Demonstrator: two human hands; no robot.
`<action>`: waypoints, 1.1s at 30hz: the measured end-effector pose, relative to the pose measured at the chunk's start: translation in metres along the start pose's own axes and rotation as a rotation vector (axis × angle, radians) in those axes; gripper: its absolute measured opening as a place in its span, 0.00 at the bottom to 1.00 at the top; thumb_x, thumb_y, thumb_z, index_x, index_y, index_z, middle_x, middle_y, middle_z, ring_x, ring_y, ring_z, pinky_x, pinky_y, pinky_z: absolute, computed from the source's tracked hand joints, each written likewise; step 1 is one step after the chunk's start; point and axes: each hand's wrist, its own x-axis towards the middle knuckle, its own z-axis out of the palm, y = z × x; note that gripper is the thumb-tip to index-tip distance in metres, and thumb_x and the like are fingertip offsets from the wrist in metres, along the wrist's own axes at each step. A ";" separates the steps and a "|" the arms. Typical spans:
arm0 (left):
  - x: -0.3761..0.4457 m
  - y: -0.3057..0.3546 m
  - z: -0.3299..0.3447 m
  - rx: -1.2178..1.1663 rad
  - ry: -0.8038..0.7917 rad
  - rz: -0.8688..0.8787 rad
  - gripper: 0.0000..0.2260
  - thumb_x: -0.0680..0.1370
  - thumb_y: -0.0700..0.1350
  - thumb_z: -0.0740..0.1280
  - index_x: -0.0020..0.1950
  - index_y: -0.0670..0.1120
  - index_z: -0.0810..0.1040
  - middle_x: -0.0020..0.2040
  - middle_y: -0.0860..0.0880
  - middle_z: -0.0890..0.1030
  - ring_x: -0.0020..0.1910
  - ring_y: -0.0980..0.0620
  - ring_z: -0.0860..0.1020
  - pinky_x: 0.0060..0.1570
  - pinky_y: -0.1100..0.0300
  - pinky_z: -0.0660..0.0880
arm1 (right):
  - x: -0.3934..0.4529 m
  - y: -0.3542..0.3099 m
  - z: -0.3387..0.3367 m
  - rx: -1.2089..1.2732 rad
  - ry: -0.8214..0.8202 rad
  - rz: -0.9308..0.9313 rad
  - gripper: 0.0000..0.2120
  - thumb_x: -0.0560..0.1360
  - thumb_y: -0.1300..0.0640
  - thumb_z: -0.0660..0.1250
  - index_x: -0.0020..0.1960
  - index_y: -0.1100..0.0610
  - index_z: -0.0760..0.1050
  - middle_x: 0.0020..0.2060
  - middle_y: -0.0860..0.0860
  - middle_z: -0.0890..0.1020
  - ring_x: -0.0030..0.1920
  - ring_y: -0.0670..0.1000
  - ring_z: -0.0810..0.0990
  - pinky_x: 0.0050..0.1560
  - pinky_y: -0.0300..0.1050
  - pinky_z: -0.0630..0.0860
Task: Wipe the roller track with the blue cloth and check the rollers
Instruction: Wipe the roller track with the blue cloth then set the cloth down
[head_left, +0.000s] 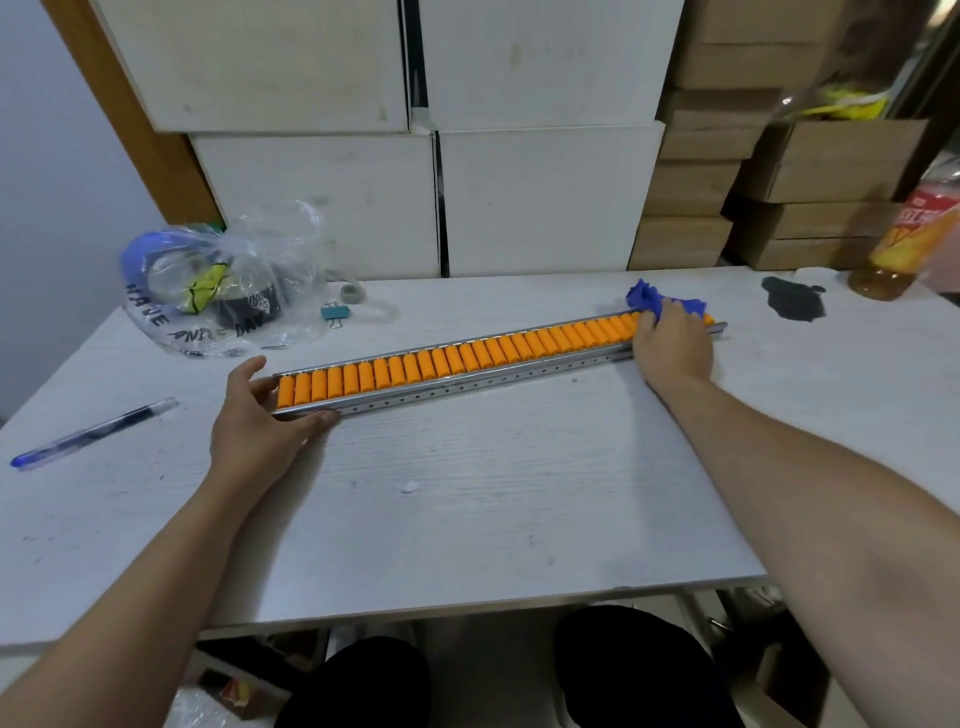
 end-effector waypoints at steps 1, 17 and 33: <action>0.000 0.000 0.000 -0.006 -0.003 -0.001 0.43 0.64 0.45 0.80 0.73 0.50 0.61 0.69 0.43 0.72 0.68 0.46 0.70 0.66 0.48 0.68 | -0.008 -0.008 0.003 0.008 -0.003 -0.048 0.13 0.78 0.56 0.55 0.52 0.65 0.74 0.49 0.61 0.79 0.51 0.61 0.74 0.49 0.55 0.71; -0.005 -0.002 -0.005 -0.010 0.002 -0.020 0.44 0.65 0.44 0.78 0.74 0.50 0.57 0.64 0.50 0.75 0.57 0.53 0.75 0.61 0.51 0.71 | -0.163 -0.222 0.038 0.088 -0.475 -0.659 0.13 0.78 0.56 0.55 0.55 0.61 0.72 0.53 0.57 0.77 0.53 0.56 0.74 0.45 0.45 0.62; -0.007 -0.002 -0.003 -0.059 0.030 0.000 0.56 0.66 0.45 0.78 0.77 0.54 0.37 0.69 0.46 0.74 0.68 0.51 0.72 0.61 0.53 0.70 | -0.139 -0.217 -0.036 0.728 -0.726 -0.291 0.14 0.79 0.57 0.58 0.35 0.56 0.68 0.31 0.52 0.70 0.33 0.50 0.67 0.34 0.44 0.61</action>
